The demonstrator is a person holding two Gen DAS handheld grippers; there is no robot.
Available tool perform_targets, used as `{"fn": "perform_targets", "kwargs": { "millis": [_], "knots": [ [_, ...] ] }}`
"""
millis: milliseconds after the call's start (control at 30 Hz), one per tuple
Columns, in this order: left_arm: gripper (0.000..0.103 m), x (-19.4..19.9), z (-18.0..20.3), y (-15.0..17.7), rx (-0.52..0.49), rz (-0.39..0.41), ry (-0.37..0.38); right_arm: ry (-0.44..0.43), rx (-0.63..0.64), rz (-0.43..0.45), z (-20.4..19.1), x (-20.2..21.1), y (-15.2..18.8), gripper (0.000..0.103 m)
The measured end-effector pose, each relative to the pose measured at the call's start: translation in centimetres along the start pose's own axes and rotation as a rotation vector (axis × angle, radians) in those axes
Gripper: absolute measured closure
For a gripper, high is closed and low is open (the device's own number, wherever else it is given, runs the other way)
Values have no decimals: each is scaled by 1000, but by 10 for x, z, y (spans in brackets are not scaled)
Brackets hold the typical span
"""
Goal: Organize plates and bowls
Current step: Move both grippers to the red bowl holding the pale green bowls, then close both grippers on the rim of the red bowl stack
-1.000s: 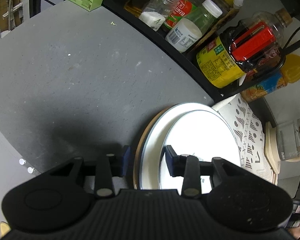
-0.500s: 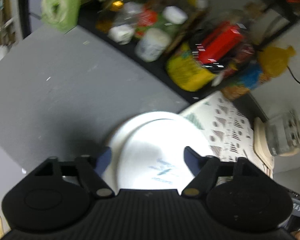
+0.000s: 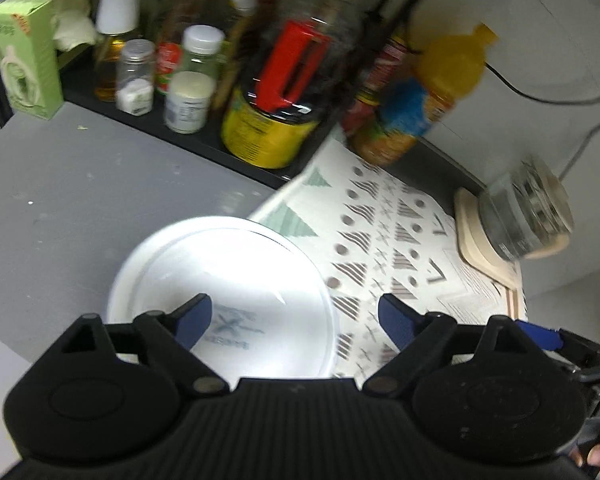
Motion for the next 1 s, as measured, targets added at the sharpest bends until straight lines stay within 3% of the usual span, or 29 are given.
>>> {"fn": "perform_targets", "kwargs": {
  "millis": [500,1000],
  "knots": [
    [14,-5,71,73,-108,-95,52,86,-70,50,47,75,61,2],
    [14,-35,138,128,-227,-188,102,179,-226,61,95,108,124,2]
  ]
}}
Point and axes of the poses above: each gripper's, at about its wrist camera, not at the fingertips, and x roughly against the way its jaws point, z to its right, y to its underside, the point moved 5 cm from there along -x, roughly the way its jaws point, and after that the axes turned 11 degrees about x, right-handed, at the moved point
